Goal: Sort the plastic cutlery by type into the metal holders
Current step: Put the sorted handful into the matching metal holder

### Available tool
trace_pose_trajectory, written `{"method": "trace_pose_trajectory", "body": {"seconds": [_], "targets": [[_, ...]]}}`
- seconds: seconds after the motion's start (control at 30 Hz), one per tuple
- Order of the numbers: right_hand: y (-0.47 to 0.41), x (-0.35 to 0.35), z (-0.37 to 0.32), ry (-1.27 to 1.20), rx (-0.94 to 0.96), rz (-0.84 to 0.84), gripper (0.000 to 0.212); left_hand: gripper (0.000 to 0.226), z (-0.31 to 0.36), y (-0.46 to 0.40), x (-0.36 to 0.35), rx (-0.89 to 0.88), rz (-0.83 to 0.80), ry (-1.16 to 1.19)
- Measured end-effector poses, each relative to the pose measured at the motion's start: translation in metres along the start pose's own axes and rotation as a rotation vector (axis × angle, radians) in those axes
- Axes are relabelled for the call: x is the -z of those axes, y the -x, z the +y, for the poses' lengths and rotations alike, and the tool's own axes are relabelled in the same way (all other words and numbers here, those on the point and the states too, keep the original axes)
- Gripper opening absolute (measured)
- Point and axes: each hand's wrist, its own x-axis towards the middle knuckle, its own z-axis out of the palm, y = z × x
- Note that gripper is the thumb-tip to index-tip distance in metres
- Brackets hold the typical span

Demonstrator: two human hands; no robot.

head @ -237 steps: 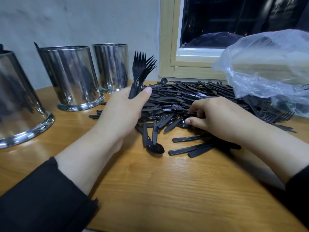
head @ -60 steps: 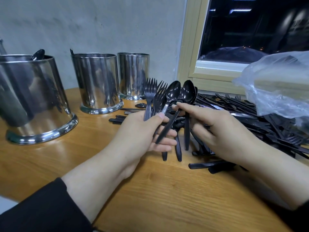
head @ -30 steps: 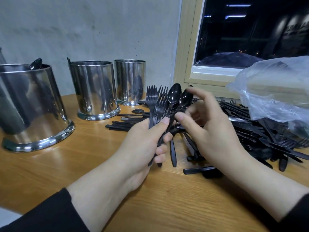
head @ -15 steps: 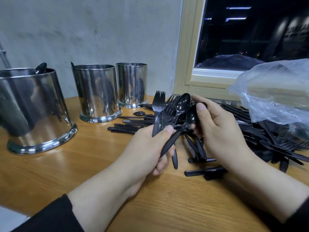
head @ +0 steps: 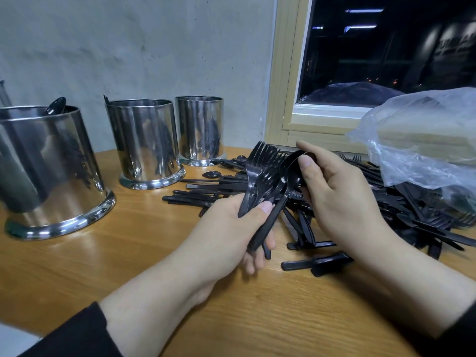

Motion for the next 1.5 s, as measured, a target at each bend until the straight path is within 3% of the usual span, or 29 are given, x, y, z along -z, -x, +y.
{"method": "trace_pose_trajectory", "body": {"seconds": [0.13,0.33,0.5,0.77,0.87,1.03,1.1,1.17,1.27,1.37,1.5], "targets": [[-0.002,0.001,0.002,-0.008,-0.026,-0.089,0.026,0.033,0.001,0.0,0.002,0.034,0.012,0.077],[0.002,-0.001,-0.004,-0.418,-0.113,-0.228,0.02,0.031,0.004,0.002,0.004,0.105,-0.033,0.147],[0.001,-0.003,-0.001,-0.505,-0.127,-0.217,0.016,0.036,0.003,0.004,0.006,0.064,-0.026,0.129],[0.003,-0.001,-0.01,-0.435,-0.106,-0.156,0.011,0.033,0.002,0.004,0.008,-0.048,0.13,0.086],[0.004,0.0,-0.014,-0.376,-0.065,-0.051,0.01,0.037,-0.001,0.002,0.014,-0.134,0.367,-0.031],[-0.008,-0.006,-0.027,-0.361,-0.115,-0.042,0.04,0.031,0.017,0.012,0.057,-0.223,0.587,0.011],[-0.027,-0.012,-0.02,-0.332,-0.149,0.025,0.062,0.034,0.031,0.018,0.074,-0.258,0.638,0.068],[-0.061,-0.027,-0.021,-0.318,-0.073,-0.027,0.064,0.037,0.045,0.025,0.091,-0.289,0.684,0.098],[-0.091,-0.061,-0.09,-0.325,0.053,-0.007,0.074,0.046,0.058,0.036,0.12,-0.314,0.741,0.139],[-0.098,-0.098,-0.165,-0.358,0.281,-0.012,0.012,0.051,0.063,0.05,0.147,-0.298,0.788,0.245],[-0.126,-0.151,-0.216,-0.363,0.383,-0.079,0.008,0.042,0.06,0.065,0.18,-0.261,0.792,0.343]]}}
